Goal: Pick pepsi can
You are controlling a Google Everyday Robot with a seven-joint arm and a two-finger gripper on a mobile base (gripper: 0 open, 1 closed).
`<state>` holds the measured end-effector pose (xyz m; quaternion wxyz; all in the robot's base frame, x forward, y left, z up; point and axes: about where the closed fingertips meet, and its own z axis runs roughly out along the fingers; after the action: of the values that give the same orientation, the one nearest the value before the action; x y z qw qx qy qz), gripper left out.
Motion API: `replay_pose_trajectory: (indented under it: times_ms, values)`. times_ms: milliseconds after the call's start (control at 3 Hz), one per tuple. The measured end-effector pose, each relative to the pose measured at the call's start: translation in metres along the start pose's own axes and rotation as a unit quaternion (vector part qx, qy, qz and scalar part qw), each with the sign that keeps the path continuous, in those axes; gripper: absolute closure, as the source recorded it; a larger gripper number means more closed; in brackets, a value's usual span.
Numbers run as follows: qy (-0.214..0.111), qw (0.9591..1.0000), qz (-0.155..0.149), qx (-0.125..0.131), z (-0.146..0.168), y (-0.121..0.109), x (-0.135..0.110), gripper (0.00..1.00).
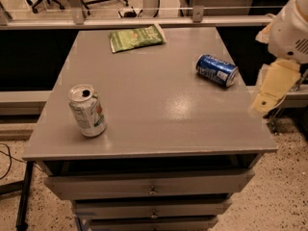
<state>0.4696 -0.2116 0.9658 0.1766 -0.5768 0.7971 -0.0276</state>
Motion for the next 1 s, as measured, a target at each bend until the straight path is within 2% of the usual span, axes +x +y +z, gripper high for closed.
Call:
replay_pose_trajectory:
  times_ms: [333, 667, 1000]
  values:
    - [-0.013, 0.9992, 0.036, -0.010, 0.031, -0.023, -0.015, 0.00]
    - [-0.030, 0.9974, 0.060, -0.025, 0.064, -0.036, -0.036, 0.00]
    - [-0.044, 0.9965, 0.068, -0.021, 0.093, -0.056, -0.056, 0.00]
